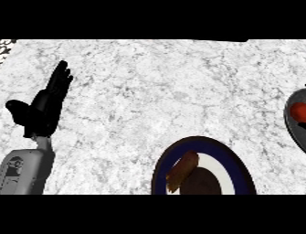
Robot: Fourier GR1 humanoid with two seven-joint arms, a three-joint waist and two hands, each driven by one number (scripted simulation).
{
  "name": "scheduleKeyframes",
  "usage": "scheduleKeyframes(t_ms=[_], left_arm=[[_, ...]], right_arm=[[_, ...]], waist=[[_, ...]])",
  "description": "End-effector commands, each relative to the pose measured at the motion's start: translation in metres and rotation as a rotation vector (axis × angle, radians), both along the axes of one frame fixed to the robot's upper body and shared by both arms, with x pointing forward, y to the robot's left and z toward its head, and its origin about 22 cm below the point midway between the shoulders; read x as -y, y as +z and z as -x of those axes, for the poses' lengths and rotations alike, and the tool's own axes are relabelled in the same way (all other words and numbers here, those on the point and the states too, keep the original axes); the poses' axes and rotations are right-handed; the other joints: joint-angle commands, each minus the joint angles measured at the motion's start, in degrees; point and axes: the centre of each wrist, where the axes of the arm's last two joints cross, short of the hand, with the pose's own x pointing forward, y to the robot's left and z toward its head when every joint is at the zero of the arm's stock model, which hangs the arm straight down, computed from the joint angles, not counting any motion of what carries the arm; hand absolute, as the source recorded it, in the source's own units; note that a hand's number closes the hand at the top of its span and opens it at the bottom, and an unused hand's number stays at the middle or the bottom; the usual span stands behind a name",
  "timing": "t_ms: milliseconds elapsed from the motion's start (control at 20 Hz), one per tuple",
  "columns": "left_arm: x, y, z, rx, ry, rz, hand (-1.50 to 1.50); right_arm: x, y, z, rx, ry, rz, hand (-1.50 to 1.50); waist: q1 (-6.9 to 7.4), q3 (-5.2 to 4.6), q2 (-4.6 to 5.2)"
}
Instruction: Pick the bell pepper from the plate and place it in the pan
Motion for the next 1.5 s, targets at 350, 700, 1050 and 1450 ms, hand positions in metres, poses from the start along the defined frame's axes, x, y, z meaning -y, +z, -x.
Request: scheduleKeyframes(t_ms=[350,700,1050,1450], left_arm=[[-0.011,0.004,0.005,-0.002,0.024,0.017,0.0],[-0.009,0.007,0.001,0.002,0.061,0.008,0.0],[-0.023,-0.014,0.012,-0.027,0.114,-0.01,0.0],[-0.028,-0.01,0.018,-0.031,0.111,0.009,0.0]], right_arm=[[0.026,-0.006,0.019,0.197,0.045,-0.251,-1.5],[0.07,0.011,0.056,0.192,0.068,-0.526,-1.5],[0.118,0.036,0.118,0.18,0.179,-0.585,-1.5],[0.138,0.05,0.156,0.197,0.173,-0.585,-1.5]], waist=[[-1.78,0.11,-0.38],[-3.24,-0.02,-0.72],[-6.01,-0.13,-1.47],[-6.52,-0.1,-1.96]])
